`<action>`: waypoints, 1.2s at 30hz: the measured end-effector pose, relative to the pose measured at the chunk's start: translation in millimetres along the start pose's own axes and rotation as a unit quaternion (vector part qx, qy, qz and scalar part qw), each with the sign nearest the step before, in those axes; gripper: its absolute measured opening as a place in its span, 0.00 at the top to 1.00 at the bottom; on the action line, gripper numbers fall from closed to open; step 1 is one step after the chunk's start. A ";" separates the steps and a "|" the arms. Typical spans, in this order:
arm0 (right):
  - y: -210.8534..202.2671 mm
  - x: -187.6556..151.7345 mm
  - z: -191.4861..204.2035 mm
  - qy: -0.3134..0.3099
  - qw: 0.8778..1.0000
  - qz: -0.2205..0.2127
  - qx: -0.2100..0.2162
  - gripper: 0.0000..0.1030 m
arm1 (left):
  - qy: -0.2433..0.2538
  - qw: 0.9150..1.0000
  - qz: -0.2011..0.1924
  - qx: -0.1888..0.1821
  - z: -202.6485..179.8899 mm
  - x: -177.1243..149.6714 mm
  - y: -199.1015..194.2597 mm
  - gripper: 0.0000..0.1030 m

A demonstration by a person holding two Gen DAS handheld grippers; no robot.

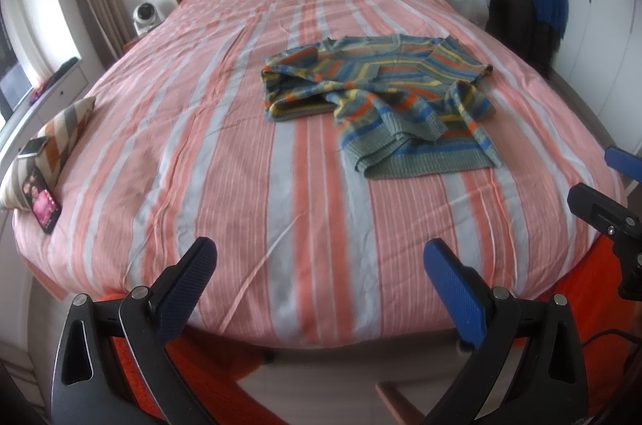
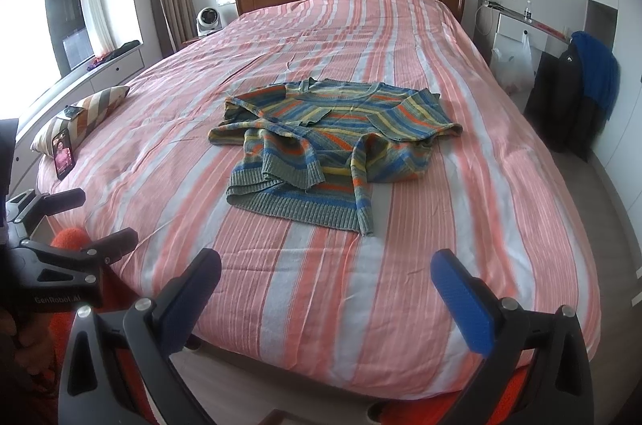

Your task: Fold small clothes

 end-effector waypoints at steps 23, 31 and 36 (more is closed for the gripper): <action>2.2 -2.1 0.6 0.008 1.000 0.007 0.003 0.00 | 0.002 1.000 0.006 -0.004 -4.0 -5.1 3.0 0.00; 2.2 -2.2 0.1 0.008 1.000 0.007 0.004 0.00 | 0.002 1.000 0.009 -0.007 -5.8 -8.4 4.4 0.00; 3.2 -2.5 2.1 0.010 1.000 0.012 0.003 0.00 | -0.018 1.000 0.015 -0.011 3.0 -10.0 10.1 0.00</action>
Point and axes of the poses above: each gripper's, at about its wrist camera, not at the fingertips, and y roughly the way its jaws point, z to its left, x to its top, the point moved 7 cm from there along y, roughly the way its jaws point, and after that the axes turned 15 degrees about x, right-handed, at the moved point
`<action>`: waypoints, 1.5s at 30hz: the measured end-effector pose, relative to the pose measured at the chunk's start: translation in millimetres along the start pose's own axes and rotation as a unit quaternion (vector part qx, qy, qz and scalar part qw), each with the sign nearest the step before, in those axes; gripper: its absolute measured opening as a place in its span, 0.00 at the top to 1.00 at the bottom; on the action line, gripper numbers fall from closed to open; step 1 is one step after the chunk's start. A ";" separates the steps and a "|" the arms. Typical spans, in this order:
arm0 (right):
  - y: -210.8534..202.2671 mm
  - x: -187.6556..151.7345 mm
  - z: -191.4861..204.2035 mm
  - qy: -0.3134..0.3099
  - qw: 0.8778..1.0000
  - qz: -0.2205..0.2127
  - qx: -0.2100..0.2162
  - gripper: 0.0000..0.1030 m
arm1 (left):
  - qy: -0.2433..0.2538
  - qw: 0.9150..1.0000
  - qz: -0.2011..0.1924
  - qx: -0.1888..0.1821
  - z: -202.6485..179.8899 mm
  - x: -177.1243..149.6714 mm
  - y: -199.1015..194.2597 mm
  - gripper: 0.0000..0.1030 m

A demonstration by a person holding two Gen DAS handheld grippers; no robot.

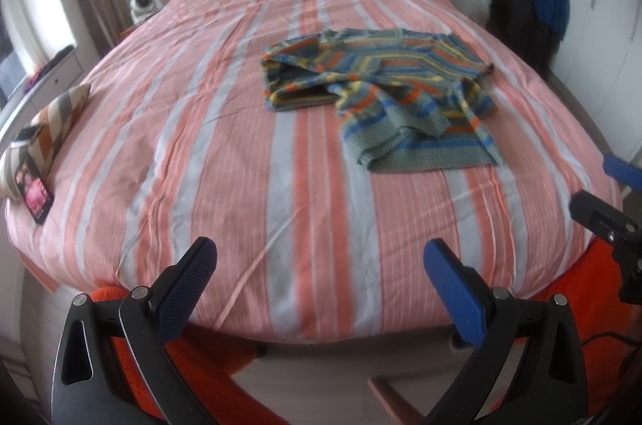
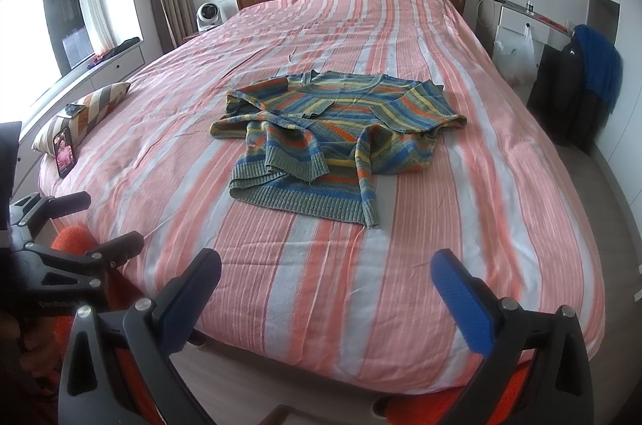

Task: Fold small clothes
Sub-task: 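Grasp the sweater hem with the left tool while the right tool grasps the hem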

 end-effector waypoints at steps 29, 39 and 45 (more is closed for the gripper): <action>2.9 -5.6 -33.0 0.035 0.999 -0.005 -0.022 0.00 | 0.022 0.989 0.014 -0.148 -39.3 51.5 16.5 0.00; -1.3 -18.8 -57.3 0.069 0.997 0.002 -0.037 0.00 | 0.098 0.979 0.029 -0.176 -144.3 110.4 85.7 0.19; -8.7 -25.2 -72.7 0.082 0.996 -0.002 -0.044 0.00 | 0.034 0.974 0.116 -0.191 -144.3 103.6 140.1 0.94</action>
Point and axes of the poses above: each gripper's, at about its wrist camera, not at the fingertips, and y roughly the way its jaws point, z to its left, x to its top, the point moved 7 cm from there along y, roughly the way its jaws point, and after that the axes turned 15 degrees about x, right-handed, at the moved point
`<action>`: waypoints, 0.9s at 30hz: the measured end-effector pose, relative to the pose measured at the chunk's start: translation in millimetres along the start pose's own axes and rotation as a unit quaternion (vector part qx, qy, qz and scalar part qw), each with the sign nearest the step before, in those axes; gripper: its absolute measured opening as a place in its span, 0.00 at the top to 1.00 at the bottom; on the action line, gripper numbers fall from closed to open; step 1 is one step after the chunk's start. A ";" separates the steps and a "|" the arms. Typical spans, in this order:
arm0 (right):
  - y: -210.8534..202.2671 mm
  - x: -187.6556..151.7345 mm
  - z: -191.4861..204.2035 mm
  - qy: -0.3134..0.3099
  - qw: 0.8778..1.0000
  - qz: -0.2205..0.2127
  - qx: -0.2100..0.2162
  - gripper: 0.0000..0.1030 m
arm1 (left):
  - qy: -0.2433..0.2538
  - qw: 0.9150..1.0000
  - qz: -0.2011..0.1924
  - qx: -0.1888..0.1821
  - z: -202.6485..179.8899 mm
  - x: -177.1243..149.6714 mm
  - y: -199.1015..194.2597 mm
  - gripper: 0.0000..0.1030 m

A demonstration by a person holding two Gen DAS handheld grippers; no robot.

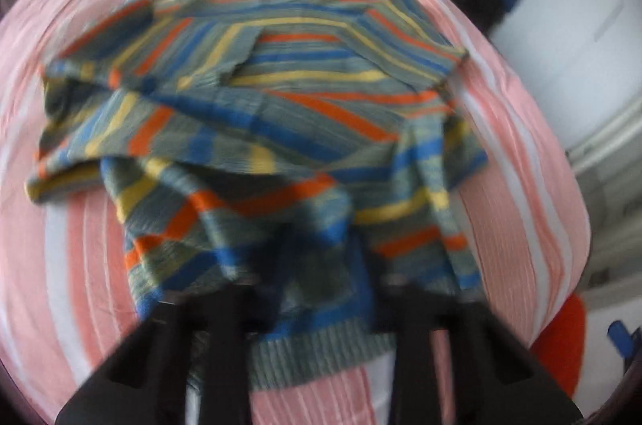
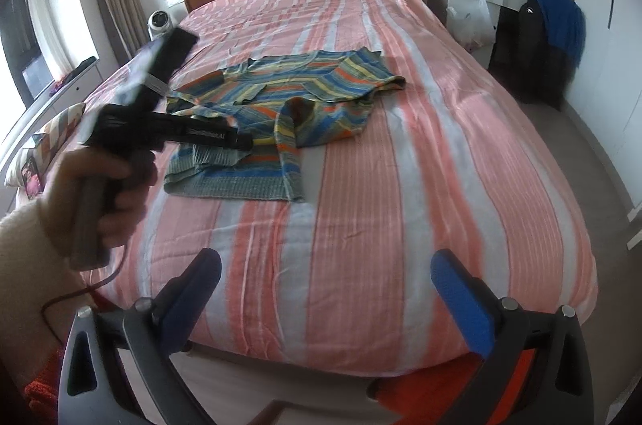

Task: Fold small clothes
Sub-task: 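Grasp the sweater hem with the left tool while the right tool grasps the hem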

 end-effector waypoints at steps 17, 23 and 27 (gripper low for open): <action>159.1 53.0 4.2 0.020 0.981 0.097 0.167 0.92 | -0.106 0.993 -0.038 -0.037 153.2 -87.1 -122.0 0.96; 58.0 40.3 -1.4 0.061 0.969 0.089 0.224 0.93 | -0.134 0.990 -0.010 -0.051 190.2 -133.4 -143.4 0.96; 27.1 11.9 -11.6 0.112 0.959 0.113 0.234 0.94 | -0.132 0.990 0.023 -0.051 187.0 -157.0 -135.7 0.97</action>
Point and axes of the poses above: each gripper's, at about its wrist camera, not at the fingertips, and y roughly the way its jaws point, z to its left, x to its top, the point moved 7 cm from there along y, roughly the way its jaws point, and after that the axes turned 15 degrees about x, right-handed, at the moved point
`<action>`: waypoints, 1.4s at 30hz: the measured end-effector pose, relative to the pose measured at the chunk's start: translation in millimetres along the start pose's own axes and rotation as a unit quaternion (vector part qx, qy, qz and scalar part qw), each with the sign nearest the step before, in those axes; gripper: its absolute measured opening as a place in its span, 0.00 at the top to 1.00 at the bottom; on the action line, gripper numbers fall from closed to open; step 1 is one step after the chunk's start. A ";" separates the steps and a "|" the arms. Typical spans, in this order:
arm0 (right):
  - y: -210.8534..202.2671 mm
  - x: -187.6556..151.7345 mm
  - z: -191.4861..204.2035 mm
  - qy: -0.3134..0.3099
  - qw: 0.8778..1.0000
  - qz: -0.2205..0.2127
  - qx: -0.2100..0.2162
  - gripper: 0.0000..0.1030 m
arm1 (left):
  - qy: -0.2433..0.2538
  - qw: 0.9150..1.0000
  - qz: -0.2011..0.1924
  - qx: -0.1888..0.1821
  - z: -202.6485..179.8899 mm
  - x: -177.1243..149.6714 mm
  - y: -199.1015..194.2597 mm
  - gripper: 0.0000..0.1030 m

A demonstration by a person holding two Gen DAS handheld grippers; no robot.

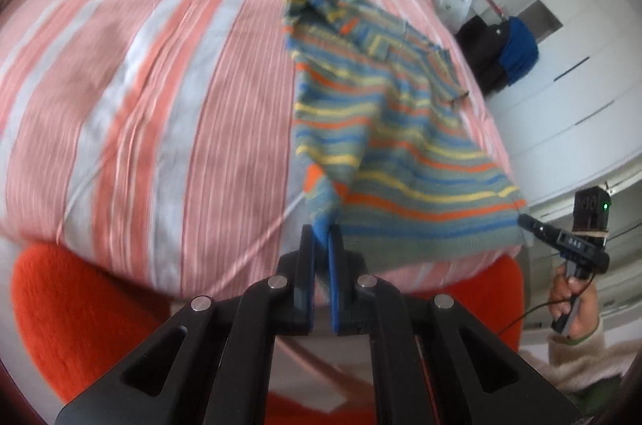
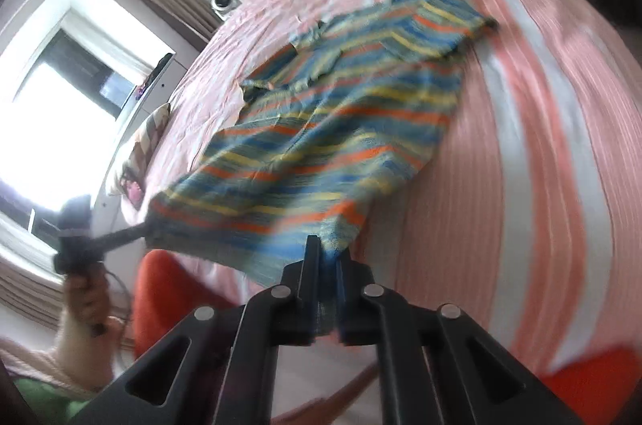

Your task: Fold small clothes

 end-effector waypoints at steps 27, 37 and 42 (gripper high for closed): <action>28.6 -55.0 -100.2 0.040 0.983 0.025 -0.177 0.95 | -0.040 0.996 0.049 0.058 46.2 -54.3 43.8 0.51; 26.4 -55.7 -96.1 0.037 0.984 0.021 -0.173 0.95 | 0.036 0.996 0.046 0.069 4.7 -41.3 80.3 0.98; 16.5 -56.2 -91.0 0.037 0.981 0.020 -0.191 0.95 | 0.014 0.987 0.057 0.151 44.5 -45.3 80.5 1.00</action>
Point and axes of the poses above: each gripper's, at about its wrist camera, not at the fingertips, and y roughly the way its jaws point, z to its left, x to its top, the point moved 7 cm from there along y, roughly the way its jaws point, and after that the axes turned 15 degrees about x, right-handed, at the moved point
